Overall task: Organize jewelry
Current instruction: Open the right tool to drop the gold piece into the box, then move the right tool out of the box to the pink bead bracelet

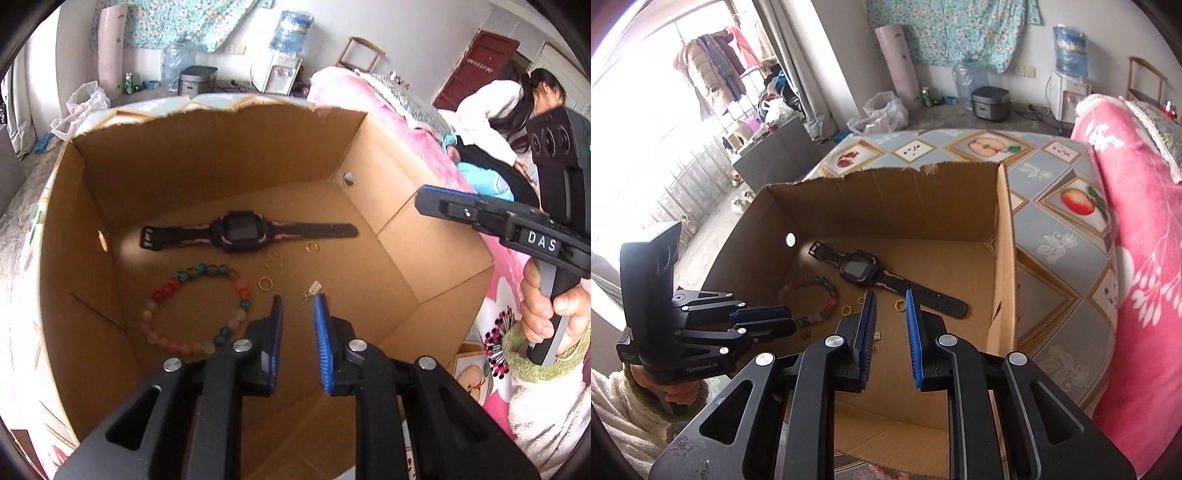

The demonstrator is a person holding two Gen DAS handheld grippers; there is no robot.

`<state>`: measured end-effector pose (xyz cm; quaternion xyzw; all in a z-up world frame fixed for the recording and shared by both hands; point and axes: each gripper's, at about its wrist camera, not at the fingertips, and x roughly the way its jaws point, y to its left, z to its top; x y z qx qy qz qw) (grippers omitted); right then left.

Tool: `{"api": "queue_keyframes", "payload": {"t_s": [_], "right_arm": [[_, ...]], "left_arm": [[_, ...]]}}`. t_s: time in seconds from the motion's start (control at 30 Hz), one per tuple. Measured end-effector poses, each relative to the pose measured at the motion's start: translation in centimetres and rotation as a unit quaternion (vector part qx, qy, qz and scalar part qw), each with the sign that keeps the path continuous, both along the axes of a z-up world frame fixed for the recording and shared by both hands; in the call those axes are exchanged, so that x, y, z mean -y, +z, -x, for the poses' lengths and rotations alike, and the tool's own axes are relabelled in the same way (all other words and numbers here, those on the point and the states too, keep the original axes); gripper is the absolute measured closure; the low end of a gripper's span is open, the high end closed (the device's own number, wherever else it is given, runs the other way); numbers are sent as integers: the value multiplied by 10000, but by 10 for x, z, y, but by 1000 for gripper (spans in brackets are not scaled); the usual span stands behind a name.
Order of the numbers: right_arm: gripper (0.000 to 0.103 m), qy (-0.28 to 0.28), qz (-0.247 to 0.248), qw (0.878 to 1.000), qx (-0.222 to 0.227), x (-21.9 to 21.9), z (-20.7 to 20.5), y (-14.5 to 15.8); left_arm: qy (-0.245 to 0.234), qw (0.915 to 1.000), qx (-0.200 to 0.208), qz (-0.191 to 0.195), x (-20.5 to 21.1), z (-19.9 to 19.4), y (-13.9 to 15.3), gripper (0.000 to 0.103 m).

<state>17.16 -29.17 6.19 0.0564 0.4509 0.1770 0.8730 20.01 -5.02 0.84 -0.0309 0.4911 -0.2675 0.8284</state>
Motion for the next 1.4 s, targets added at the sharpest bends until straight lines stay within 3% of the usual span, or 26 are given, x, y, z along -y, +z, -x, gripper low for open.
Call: {"api": "queue_keyframes", "payload": {"t_s": [0.17, 0.23, 0.4, 0.53, 0.67, 0.77, 0.9, 1.03, 1.27, 1.4], "right_arm": [[77, -84, -158, 9990, 401, 2, 20, 19], [68, -81, -309, 9978, 586, 4, 33, 26], [54, 107, -569, 9935, 984, 3, 80, 36], [49, 238, -818, 9899, 1134, 4, 118, 32], [46, 234, -1135, 9890, 924, 5, 147, 13], [45, 101, -1166, 9919, 494, 0, 153, -16], [45, -179, -842, 9962, -103, -13, 140, -57], [54, -275, -406, 9984, -266, -28, 122, -76], [75, -353, 462, 9976, -380, -53, 95, -100], [88, -374, 703, 9961, -368, -60, 91, -105]], "left_arm": [[169, 9987, 407, 249, -16, 12, 22, 86], [257, 9966, 687, 376, -27, 24, 35, 83], [413, 9894, 1286, 541, -57, 62, 55, 54], [388, 9881, 1437, 398, -79, 97, 50, 46], [290, 9914, 1256, 231, -90, 125, 36, 38], [266, 9949, 963, 156, -91, 137, 17, 34], [320, 9958, 711, -485, -74, 139, -20, 34], [299, 9909, 722, -1097, -53, 139, -47, 34], [342, 9874, 823, -1307, -47, 142, -63, 34], [361, 9860, 936, -1331, -49, 141, -62, 34]]}}
